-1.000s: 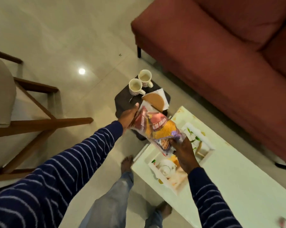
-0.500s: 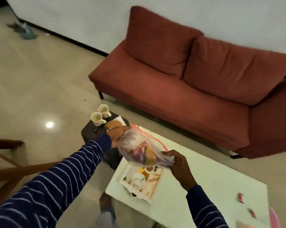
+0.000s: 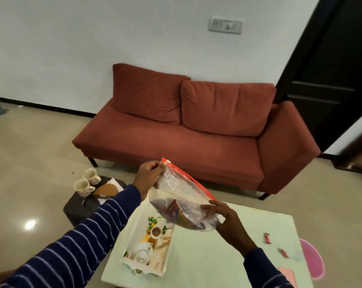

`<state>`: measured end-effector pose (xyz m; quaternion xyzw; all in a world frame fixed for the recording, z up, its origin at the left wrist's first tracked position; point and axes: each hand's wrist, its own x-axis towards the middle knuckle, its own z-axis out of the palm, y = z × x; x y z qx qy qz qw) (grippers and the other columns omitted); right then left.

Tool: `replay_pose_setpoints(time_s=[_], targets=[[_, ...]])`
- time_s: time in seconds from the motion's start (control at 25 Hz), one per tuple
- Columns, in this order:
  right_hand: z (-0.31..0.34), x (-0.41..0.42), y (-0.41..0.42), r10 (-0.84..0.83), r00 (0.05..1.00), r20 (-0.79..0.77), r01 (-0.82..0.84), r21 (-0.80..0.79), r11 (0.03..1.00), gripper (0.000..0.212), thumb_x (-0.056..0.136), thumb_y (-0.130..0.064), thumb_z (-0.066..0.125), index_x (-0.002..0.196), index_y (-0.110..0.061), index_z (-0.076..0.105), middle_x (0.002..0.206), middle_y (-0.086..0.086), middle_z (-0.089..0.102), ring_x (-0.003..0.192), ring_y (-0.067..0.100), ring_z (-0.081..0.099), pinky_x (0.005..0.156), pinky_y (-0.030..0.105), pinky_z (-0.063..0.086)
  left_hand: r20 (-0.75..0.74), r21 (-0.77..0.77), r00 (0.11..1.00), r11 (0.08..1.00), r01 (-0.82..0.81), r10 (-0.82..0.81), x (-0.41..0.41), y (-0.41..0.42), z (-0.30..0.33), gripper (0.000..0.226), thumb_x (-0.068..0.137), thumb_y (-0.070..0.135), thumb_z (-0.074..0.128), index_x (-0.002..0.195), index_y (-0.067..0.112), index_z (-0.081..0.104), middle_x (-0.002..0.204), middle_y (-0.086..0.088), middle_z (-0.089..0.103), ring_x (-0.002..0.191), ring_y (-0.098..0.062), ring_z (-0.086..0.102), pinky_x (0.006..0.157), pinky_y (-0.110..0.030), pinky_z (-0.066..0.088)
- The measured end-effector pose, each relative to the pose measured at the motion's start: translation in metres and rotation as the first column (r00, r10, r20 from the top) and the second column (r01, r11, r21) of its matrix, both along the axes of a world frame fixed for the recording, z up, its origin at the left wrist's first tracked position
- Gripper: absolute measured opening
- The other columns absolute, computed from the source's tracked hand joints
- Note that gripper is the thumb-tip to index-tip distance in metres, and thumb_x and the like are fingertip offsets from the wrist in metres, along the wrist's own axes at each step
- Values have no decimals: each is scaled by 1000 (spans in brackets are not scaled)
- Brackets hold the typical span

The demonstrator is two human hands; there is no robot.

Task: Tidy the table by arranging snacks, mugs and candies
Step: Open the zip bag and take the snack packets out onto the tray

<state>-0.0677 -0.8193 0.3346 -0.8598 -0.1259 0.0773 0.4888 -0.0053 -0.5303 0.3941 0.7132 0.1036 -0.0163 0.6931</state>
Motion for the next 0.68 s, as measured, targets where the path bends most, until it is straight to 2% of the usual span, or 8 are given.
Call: replay_pose_setpoints(time_s=[0.12,0.2,0.32,0.44,0.48,0.56,0.68], targets=[[12,-6,-37,74,996,49,-66,-151,986,43,82,0,70,102,-38,69,134,-26,56,132,-10,37,107,13,33,126,-3,991,999,-43,43,-6,-26,15,31,97,29,61,73,9,58,56,-1,44,45,-13,36,40,-24,37],[26,-6,-52,91,991,99,-71,-189,979,49,83,1,66,110,-39,65,140,-27,50,133,-8,37,111,20,33,191,-33,980,998,-54,59,-8,-38,28,26,98,25,59,86,2,58,60,-2,46,48,-14,38,41,-25,39],[59,6,-44,49,979,200,-28,-108,994,62,78,8,62,118,-39,61,143,-20,50,134,-2,43,110,25,37,316,-66,949,998,11,10,-9,-47,48,16,100,17,55,93,3,59,66,-2,56,50,-13,46,43,-25,44],[104,23,-6,-49,945,323,38,39,999,48,85,-9,71,118,-42,60,133,-18,58,118,9,59,93,25,50,391,-75,917,990,121,-82,-11,-48,61,13,100,8,52,93,1,60,71,-7,59,56,-17,49,50,-29,45],[118,28,9,-78,918,389,62,53,997,43,86,-19,73,120,-41,60,129,-17,59,112,12,62,89,25,51,409,-52,907,990,133,-100,-12,-46,66,13,100,7,52,93,3,62,74,-8,59,60,-19,50,54,-32,46],[143,37,37,-94,855,509,101,15,995,39,88,-36,70,126,-37,60,126,-14,57,114,7,56,94,19,46,439,25,890,992,122,-121,-12,-37,72,13,100,11,54,93,12,65,80,-5,62,70,-20,55,62,-35,49],[168,47,75,-43,794,606,76,-28,997,41,89,-39,68,129,-32,63,129,-14,61,119,2,50,101,22,41,518,170,835,979,114,-187,-15,-23,81,12,99,19,54,95,20,66,82,7,64,74,-9,58,66,-26,48]])
